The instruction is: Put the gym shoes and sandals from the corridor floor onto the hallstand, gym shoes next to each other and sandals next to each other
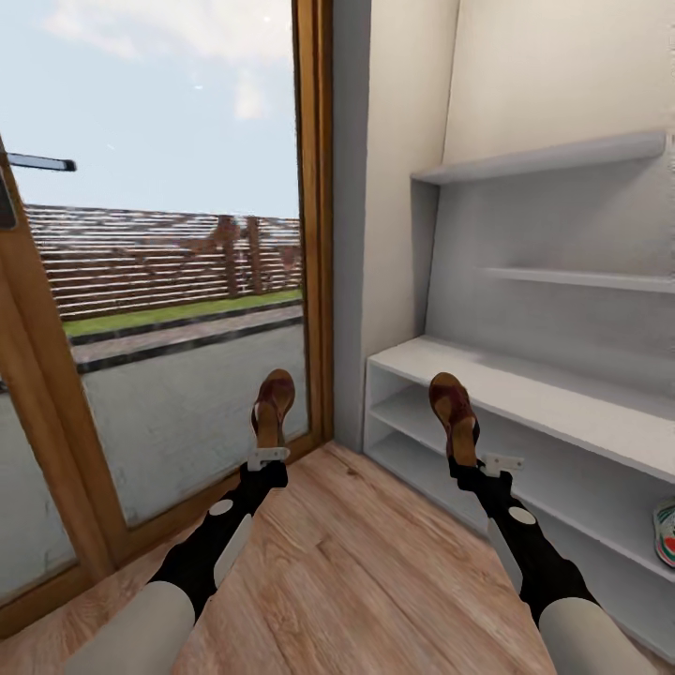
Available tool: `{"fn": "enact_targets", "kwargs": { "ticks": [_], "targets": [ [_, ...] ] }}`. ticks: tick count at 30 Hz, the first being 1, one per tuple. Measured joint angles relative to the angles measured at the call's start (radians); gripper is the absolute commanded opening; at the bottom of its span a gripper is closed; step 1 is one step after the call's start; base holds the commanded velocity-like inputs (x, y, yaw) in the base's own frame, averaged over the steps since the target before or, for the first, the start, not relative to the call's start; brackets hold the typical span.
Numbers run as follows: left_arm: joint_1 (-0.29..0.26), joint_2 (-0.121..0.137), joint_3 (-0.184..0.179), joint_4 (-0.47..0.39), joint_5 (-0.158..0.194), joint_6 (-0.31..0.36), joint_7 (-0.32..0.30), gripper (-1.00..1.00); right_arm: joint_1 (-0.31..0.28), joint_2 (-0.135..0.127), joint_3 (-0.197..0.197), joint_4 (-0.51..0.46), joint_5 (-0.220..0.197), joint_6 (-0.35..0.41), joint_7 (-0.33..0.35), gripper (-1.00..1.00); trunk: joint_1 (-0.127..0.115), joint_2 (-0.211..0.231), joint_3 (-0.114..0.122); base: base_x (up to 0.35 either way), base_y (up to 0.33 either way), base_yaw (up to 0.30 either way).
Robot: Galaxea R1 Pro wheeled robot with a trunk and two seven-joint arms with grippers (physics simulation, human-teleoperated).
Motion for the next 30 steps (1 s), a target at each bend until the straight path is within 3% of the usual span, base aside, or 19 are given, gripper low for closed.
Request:
{"fn": "enact_targets", "kwargs": {
  "ticks": [30],
  "targets": [
    [0.0, 0.0, -0.001, 0.0, 0.0, 0.0, 0.0, -1.0, 0.0, 0.0, 0.0, 0.0, 0.0, 0.0, 0.0, -1.0, 0.0, 0.0, 0.0, 0.209, 0.243, -0.264]
  ]
}}
